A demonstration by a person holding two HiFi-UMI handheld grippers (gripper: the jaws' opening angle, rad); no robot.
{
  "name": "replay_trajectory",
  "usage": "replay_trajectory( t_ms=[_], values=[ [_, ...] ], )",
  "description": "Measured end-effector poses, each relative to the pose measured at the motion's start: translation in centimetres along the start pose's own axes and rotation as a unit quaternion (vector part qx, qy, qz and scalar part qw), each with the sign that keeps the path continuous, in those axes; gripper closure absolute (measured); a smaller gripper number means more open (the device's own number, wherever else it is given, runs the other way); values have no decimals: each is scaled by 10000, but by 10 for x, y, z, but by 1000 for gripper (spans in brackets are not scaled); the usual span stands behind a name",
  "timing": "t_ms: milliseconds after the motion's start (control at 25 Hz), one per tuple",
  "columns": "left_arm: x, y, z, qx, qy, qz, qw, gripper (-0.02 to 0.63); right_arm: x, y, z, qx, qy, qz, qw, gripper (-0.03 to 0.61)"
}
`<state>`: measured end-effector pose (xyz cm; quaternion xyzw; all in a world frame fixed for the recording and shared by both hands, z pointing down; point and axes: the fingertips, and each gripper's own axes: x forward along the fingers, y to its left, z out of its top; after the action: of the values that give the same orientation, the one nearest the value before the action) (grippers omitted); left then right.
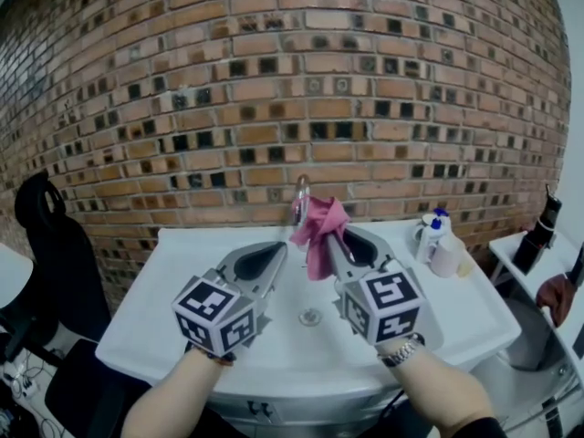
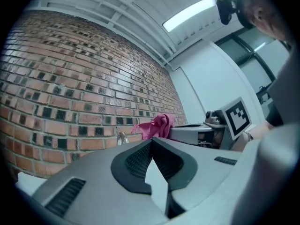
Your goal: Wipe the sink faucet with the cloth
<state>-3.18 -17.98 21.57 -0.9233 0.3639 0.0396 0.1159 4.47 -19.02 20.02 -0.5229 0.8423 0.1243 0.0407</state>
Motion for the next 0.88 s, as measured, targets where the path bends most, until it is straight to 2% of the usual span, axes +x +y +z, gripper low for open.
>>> replay_trajectory(
  t_ms=[600, 880],
  values=[
    [46, 52, -2, 32, 17, 27, 10000, 609, 83, -26, -8, -187, 48, -40, 9998, 526],
    [67, 70, -9, -211, -100, 63, 9997, 609, 109, -34, -10, -232, 61, -1, 9997, 526]
  ],
)
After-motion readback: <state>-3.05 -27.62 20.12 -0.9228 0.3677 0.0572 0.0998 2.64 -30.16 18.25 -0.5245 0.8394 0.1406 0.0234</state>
